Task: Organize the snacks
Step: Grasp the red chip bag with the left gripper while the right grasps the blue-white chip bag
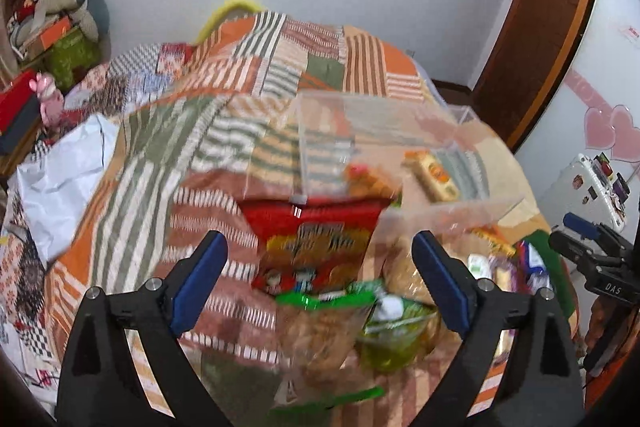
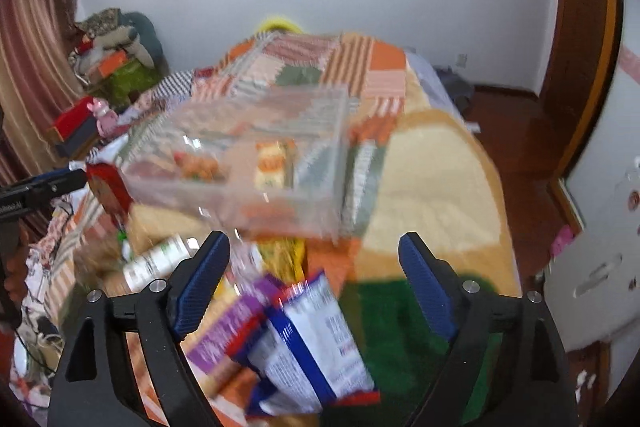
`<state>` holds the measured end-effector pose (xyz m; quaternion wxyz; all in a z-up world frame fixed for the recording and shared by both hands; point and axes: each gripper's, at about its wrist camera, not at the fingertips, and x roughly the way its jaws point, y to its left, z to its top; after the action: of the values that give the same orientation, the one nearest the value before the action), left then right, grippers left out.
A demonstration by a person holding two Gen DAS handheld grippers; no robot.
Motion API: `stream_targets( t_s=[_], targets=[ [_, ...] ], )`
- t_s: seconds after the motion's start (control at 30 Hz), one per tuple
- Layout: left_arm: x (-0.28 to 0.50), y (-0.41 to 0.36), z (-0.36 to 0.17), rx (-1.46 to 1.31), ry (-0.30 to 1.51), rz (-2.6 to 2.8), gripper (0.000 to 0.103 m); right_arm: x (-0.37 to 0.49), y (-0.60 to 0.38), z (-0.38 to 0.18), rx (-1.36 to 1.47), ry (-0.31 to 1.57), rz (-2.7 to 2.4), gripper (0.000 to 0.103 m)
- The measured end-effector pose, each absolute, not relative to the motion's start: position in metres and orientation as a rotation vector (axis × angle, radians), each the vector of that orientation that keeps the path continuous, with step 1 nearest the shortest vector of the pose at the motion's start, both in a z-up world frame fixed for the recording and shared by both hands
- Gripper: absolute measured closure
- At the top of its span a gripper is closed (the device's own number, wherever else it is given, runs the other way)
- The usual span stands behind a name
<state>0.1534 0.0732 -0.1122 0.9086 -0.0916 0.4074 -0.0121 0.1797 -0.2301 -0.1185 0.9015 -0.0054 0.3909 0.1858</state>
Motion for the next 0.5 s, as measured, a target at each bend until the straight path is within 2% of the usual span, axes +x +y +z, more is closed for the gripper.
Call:
stream_targets(
  t_s=[0.5],
  targets=[
    [0.184, 0.073, -0.160, -0.238, 0.936, 0.011, 0.008, 0.156, -0.247, -0.160, 0.056, 0.956, 0.416, 0.018]
  ],
)
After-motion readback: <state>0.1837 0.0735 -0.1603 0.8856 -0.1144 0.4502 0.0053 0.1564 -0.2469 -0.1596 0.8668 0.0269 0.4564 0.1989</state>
